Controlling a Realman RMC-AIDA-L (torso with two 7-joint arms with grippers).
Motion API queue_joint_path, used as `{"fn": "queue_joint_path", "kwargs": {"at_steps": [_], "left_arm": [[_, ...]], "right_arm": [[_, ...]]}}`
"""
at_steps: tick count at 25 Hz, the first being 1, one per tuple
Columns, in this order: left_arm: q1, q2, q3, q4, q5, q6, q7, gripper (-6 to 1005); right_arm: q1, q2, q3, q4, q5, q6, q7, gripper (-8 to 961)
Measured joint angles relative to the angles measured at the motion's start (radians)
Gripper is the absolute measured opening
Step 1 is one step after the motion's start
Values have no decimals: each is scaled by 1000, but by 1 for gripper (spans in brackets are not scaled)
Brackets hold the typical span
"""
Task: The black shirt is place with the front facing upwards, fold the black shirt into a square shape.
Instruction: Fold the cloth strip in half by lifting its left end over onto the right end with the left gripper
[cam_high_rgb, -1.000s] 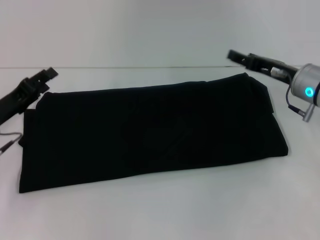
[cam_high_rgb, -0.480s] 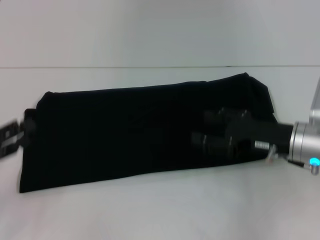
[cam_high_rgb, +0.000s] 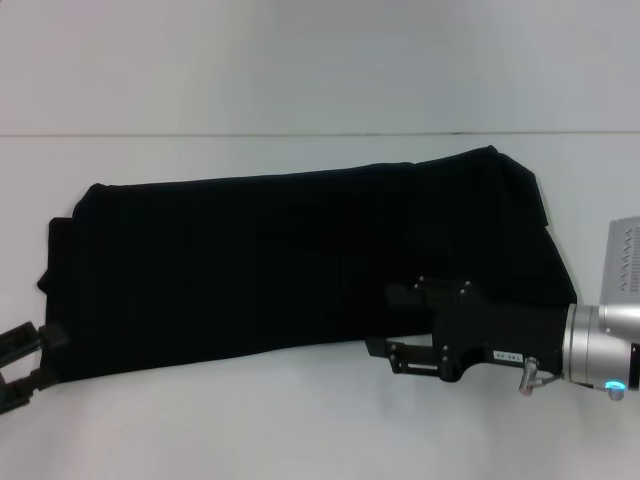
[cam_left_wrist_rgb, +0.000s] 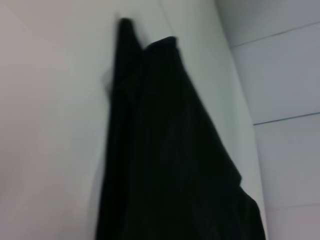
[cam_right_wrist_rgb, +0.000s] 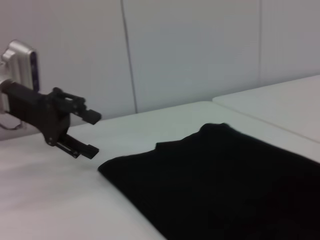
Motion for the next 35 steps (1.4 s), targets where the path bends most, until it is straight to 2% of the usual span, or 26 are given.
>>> {"fn": "queue_joint_path", "kwargs": {"at_steps": [10,29,35], "left_arm": [[7,0,-4,16,95,-73,-111,808],[-16,5,-1,2,106,-145,-206,809],[-44,2,14,-16,109,-155,-222,806]], "right_arm": [[4,1,-21,30,0,-15,-29,767],[6,1,-24,42,6,-7,-30,767],[9,1,-24,43,5,-7,-30,767]]}}
